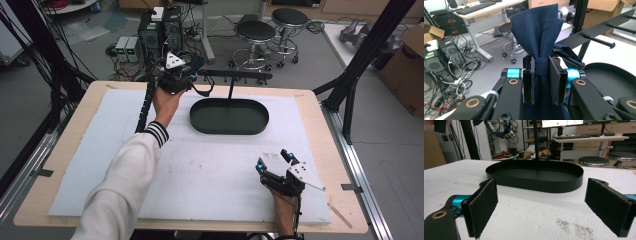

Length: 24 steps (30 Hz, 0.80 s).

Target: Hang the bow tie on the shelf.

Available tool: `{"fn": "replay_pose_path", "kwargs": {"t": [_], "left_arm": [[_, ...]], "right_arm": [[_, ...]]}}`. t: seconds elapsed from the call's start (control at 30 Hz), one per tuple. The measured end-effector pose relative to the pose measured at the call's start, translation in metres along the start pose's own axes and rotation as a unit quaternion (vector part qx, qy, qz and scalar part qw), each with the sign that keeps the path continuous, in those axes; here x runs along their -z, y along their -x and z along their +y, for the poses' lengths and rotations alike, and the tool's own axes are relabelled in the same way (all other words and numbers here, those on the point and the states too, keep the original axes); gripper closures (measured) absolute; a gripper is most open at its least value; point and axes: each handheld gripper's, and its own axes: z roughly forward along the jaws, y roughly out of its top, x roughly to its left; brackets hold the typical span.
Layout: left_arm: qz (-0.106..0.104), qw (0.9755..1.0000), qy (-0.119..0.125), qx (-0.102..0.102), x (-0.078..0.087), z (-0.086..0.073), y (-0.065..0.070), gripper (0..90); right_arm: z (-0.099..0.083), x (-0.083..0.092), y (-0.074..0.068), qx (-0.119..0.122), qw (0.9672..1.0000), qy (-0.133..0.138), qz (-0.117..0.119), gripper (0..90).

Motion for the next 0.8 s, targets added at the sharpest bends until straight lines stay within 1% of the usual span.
{"fn": "replay_pose_path", "kwargs": {"t": [0.03,0.17,0.27,0.37,0.47,0.57,0.8], "left_arm": [[0.0,1.0,0.001,0.005,0.0,-0.002,0.0,75.3],[0.0,0.9999,-0.001,0.01,0.0,-0.006,-0.001,75.2],[-0.006,0.9999,-0.005,0.013,0.0,-0.009,-0.002,75.1],[-0.01,0.9997,-0.006,0.024,0.0,-0.013,-0.003,74.8],[-0.012,0.9996,-0.008,0.024,0.0,-0.016,-0.002,74.5],[-0.016,0.9995,-0.005,0.028,0.0,-0.019,0.0,74.5],[-0.019,0.999,-0.013,0.04,-0.002,-0.03,-0.002,73.8]], "right_arm": [[0.0,0.0,0.0,0.0,1.0,0.001,0.0,10.3],[0.0,0.0,0.0,0.003,1.0,0.001,0.001,10.3],[0.0,0.0,0.0,0.003,1.0,0.001,0.0,10.3],[0.0,0.0,0.0,0.002,1.0,0.003,0.001,10.3],[0.0,0.0,0.0,0.002,1.0,0.002,0.001,10.3],[0.0,0.0,0.0,0.002,1.0,0.003,0.0,10.3],[0.0,0.0,0.0,0.001,1.0,0.002,0.0,10.3]]}}
